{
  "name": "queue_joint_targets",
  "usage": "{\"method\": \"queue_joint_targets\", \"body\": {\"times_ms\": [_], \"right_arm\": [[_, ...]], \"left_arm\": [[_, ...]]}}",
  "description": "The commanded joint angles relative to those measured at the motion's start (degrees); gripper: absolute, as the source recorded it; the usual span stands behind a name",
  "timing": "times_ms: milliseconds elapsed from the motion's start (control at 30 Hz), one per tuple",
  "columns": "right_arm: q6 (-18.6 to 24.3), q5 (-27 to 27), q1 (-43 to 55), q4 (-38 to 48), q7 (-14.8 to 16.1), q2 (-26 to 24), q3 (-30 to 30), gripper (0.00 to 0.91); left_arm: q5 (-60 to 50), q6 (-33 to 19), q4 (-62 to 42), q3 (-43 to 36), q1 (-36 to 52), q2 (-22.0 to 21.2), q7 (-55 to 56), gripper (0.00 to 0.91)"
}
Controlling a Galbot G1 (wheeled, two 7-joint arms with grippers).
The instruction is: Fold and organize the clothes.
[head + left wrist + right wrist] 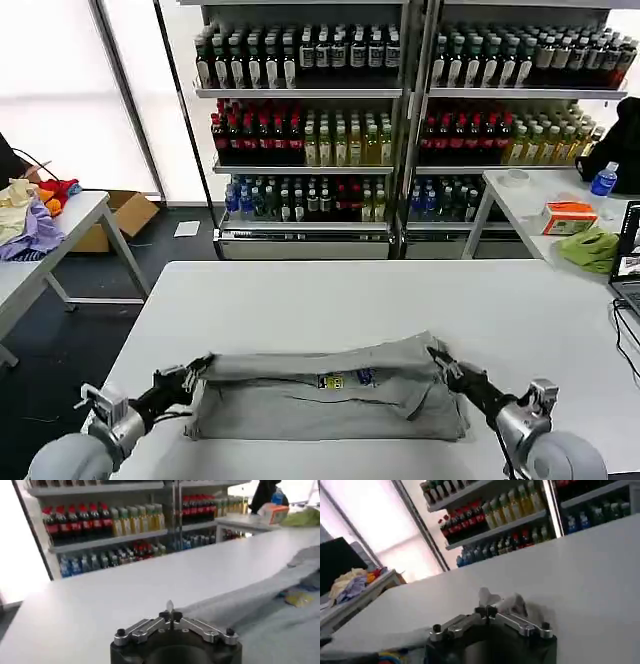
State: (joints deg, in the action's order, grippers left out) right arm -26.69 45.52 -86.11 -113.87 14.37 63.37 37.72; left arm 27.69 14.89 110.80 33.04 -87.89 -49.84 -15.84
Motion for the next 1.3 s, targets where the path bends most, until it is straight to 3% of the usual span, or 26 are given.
{"method": "queue_joint_targets", "body": {"times_ms": [33, 367, 467, 500, 533, 667, 733, 933, 1167, 1200, 1233, 1267, 1300], "right_arm": [[0.88, -1.43, -7.83, -3.02, 0.00, 0.43, 1.70, 0.907], [5.02, -3.65, -6.46, -3.68, 0.40, -0.17, 5.66, 0.907], [11.63, -9.44, -5.41, -2.90, 4.07, 0.22, 8.05, 0.907], [15.46, -13.93, -4.58, -1.92, 5.59, 0.90, 9.70, 0.907], [16.08, -15.26, -4.21, -1.55, 6.45, 1.23, 10.57, 0.907], [25.09, -14.99, -2.33, 1.91, 6.21, 2.61, 12.61, 0.907], [27.60, -15.01, -2.30, 3.38, 6.55, 2.89, 13.19, 0.907], [29.57, -14.72, -3.78, 5.74, 7.03, 3.78, 14.50, 0.907], [29.01, -12.30, -4.91, 5.16, 7.35, 3.62, 15.00, 0.907], [28.83, -11.89, -4.90, 5.03, 7.36, 3.64, 14.99, 0.907], [28.71, -11.69, -4.89, 4.82, 7.36, 3.69, 15.01, 0.907], [28.62, -11.62, -4.94, 4.68, 7.64, 3.72, 15.05, 0.907], [28.65, -11.66, -5.03, 4.60, 7.98, 3.68, 15.11, 0.907]], "left_arm": [[-7.30, -0.35, 3.56, 1.77, -10.84, -2.57, 0.18, 0.907], [-7.78, 2.44, 6.71, 7.08, -6.54, -4.77, 2.44, 0.907], [-6.68, 3.56, 8.95, 8.93, -5.24, -6.41, 4.34, 0.907], [-6.10, 3.71, 9.62, 8.85, -5.22, -6.95, 6.23, 0.907], [-5.83, 3.83, 10.27, 7.60, -5.29, -7.57, 8.23, 0.907], [-3.72, 4.00, 11.13, 2.05, -5.44, -11.66, 14.91, 0.907], [-1.49, 4.14, 11.21, -0.33, -5.14, -14.95, 17.31, 0.907], [-5.93, 5.22, 7.40, -5.69, -3.62, -23.14, 23.89, 0.907], [-5.16, 7.60, 4.56, -6.29, -3.18, -23.95, 29.31, 0.907], [-5.18, 7.55, 4.36, -6.27, -3.18, -23.99, 29.51, 0.856], [-4.96, 7.57, 4.21, -6.18, -3.18, -24.03, 29.75, 0.554], [-4.52, 7.59, 4.23, -6.06, -3.27, -23.95, 29.71, 0.383], [-4.53, 7.49, 4.26, -5.88, -3.39, -23.93, 29.64, 0.383]]}}
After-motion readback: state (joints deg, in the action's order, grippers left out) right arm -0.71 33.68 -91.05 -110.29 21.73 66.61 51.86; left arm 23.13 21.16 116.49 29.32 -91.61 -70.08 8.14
